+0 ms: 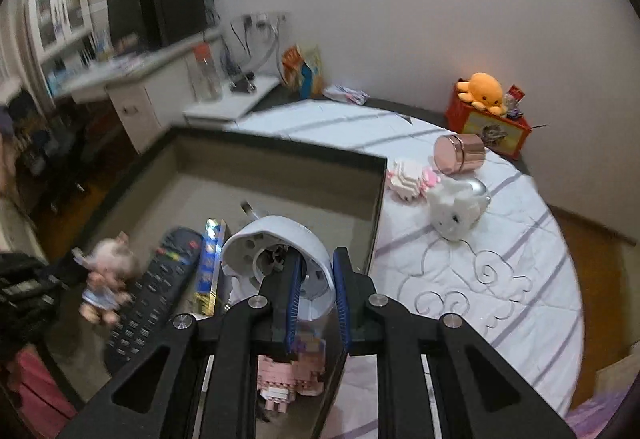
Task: Organize rigid objects
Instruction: 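Carry the white fan device into the tray with the right gripper and release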
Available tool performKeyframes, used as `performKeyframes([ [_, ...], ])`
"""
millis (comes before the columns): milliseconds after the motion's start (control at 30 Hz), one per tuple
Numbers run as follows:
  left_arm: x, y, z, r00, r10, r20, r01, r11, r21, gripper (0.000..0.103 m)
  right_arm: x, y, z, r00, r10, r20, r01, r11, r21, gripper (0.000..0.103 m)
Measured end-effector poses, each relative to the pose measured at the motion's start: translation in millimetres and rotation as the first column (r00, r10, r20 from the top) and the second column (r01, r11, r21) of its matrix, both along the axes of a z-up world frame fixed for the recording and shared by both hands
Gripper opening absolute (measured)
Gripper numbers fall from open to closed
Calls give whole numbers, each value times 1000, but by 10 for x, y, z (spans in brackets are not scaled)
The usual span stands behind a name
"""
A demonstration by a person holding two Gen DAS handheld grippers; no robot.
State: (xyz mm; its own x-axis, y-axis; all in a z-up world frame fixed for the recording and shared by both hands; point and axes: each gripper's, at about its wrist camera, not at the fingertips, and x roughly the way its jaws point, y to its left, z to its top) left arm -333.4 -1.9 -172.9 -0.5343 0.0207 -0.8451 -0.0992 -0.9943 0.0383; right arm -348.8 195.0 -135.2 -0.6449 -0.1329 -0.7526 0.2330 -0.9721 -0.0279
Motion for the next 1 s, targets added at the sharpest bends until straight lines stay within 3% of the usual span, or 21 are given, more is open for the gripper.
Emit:
performKeyframes([
  [133,4,11,-5,1000,-1,-3,1,1000,1,6,-23,-106,-136,999,-39,27,36,993,113,13],
  [500,-14,-13,-2,1000,-1,0,1,1000,-1,6,-151,-193,-96,996,37,75,-36,999,-15,14],
  [633,-11,-16,-2,1000,-3,-1,3,1000,-1,6,-83,1,10,998,32,49,-24,988,-152,15],
  [667,-9,-15,-1,1000,-4,0,4,1000,0,6,-24,88,87,1000,18,23,-14,985,-171,21],
  [700,-8,-17,0,1000,-3,-1,3,1000,1,6,11,151,134,1000,2,10,-1,985,-171,35],
  [767,-8,-12,1,1000,-3,0,3,1000,2,6,100,314,247,998,-50,-29,44,986,-159,52],
  [1000,-30,-17,0,1000,5,-1,-5,1000,8,6,224,910,292,977,-211,-22,207,972,-111,53],
])
